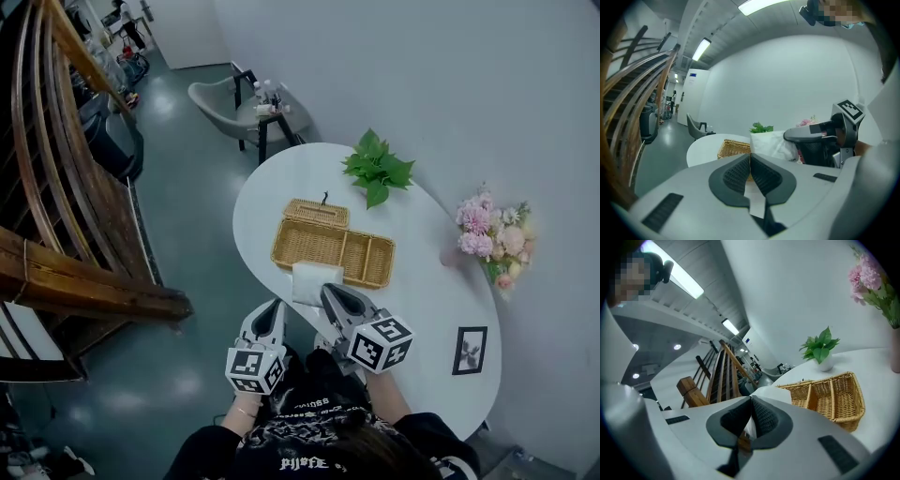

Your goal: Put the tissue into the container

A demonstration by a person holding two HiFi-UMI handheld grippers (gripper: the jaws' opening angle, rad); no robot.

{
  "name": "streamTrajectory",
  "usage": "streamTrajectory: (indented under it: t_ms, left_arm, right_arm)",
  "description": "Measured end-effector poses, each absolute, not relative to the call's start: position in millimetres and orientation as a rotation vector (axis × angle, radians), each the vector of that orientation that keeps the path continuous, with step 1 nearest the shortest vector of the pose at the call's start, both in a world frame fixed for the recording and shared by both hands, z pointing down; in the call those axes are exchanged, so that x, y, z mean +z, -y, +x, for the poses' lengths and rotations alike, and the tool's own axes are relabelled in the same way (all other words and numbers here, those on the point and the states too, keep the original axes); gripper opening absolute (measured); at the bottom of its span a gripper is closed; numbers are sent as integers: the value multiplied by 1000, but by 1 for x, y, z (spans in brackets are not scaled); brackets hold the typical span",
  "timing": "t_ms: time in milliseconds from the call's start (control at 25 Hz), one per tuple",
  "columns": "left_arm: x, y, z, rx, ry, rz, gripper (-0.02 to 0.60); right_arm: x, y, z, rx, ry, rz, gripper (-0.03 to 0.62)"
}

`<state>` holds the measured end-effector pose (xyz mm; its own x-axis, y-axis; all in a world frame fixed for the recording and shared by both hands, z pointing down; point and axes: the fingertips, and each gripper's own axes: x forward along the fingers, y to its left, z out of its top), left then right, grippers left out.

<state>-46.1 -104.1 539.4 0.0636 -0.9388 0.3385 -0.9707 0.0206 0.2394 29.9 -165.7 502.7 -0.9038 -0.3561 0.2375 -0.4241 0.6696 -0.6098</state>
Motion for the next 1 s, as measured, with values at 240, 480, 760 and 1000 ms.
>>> streamTrajectory:
  t_ms: [240, 480, 760, 1000]
  left_arm:
    - [537, 113, -53, 120, 1892, 1965, 26]
    - [530, 134, -77, 114, 1863, 2007, 26]
    - [526, 159, -114, 102, 1841, 2035, 26]
    - [527, 176, -133, 88, 1815, 2053, 26]
  right_arm:
    - [500, 183, 30, 1145, 2779, 692, 26]
    - [490, 200, 13, 1120, 2786, 741, 25]
    - [486, 221, -12, 1096, 2769, 798, 25]
    - [493, 235, -29, 1110, 2717, 844, 25]
